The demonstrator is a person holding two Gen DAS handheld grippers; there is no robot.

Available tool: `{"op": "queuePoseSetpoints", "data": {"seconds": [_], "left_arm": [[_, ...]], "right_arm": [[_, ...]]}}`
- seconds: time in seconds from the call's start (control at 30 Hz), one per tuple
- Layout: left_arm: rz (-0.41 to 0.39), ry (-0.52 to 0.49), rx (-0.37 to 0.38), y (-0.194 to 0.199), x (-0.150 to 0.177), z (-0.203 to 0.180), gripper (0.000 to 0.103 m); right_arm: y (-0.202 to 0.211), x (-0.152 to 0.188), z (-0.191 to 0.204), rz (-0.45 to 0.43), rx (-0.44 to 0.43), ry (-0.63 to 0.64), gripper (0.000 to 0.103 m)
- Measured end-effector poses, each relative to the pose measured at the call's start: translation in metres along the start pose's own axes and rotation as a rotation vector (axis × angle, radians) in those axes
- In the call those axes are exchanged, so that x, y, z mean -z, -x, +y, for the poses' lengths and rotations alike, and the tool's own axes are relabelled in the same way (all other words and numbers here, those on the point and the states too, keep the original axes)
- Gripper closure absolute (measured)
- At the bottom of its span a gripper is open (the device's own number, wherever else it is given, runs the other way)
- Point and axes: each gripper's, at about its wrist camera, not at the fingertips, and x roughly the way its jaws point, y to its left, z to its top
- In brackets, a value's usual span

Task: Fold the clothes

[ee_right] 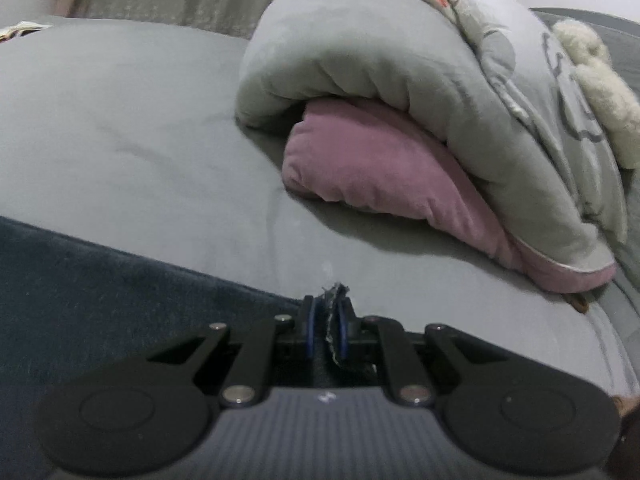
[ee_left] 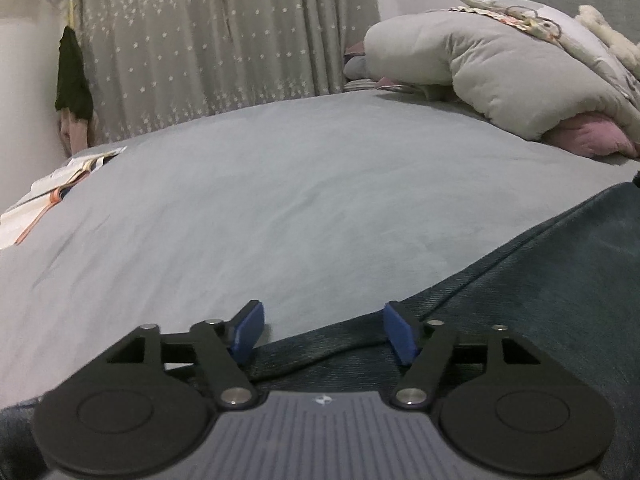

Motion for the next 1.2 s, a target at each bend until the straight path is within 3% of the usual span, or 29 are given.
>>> {"op": "queuePoseSetpoints", "data": {"seconds": [0.03,0.07,0.13,0.3,0.5,0.57,0.67,0.77,0.9,0.97,1.13,1.2], "left_arm": [[0.003,0.005,-0.002,0.0,-0.001,0.001,0.027],[0.005,0.008,-0.003,0.001,-0.001,0.001,0.027],[0.011,0.014,-0.008,0.007,-0.004,0.001,0.026],[-0.024,0.025,-0.024,0.041,-0.003,-0.005,0.026],[-0.055,0.05,-0.056,0.08,0.002,0.001,0.026],[-0.051,0.057,-0.077,0.088,0.008,0.007,0.026],[-0.009,0.082,-0.099,0.086,0.02,0.018,0.026],[0.016,0.111,-0.113,0.08,0.03,0.026,0.026],[0.032,0.107,-0.12,0.074,0.037,0.025,0.022],[0.039,0.106,-0.117,0.071,0.04,0.025,0.021],[0.047,0.182,-0.088,0.07,0.044,0.036,0.021],[0.048,0.183,-0.088,0.072,0.044,0.036,0.021]], "right_arm": [[0.007,-0.002,0.003,0.003,0.034,-0.004,0.074],[0.012,-0.003,0.003,-0.001,0.041,-0.016,0.056],[0.027,-0.005,0.004,-0.023,0.029,-0.039,0.03],[0.076,-0.009,0.031,-0.095,-0.094,-0.059,0.028],[0.125,-0.015,0.113,-0.14,-0.383,0.003,0.028],[0.139,-0.017,0.144,-0.146,-0.476,0.043,0.027],[0.14,-0.018,0.166,-0.136,-0.532,0.069,0.027],[0.125,-0.015,0.161,-0.12,-0.517,0.064,0.022],[0.099,-0.003,0.114,-0.094,-0.469,-0.021,0.016],[0.082,0.006,0.075,-0.07,-0.426,-0.091,0.011],[0.049,0.033,-0.015,-0.017,-0.362,-0.254,0.013],[0.04,0.043,-0.037,-0.004,-0.272,-0.281,0.012]]}}
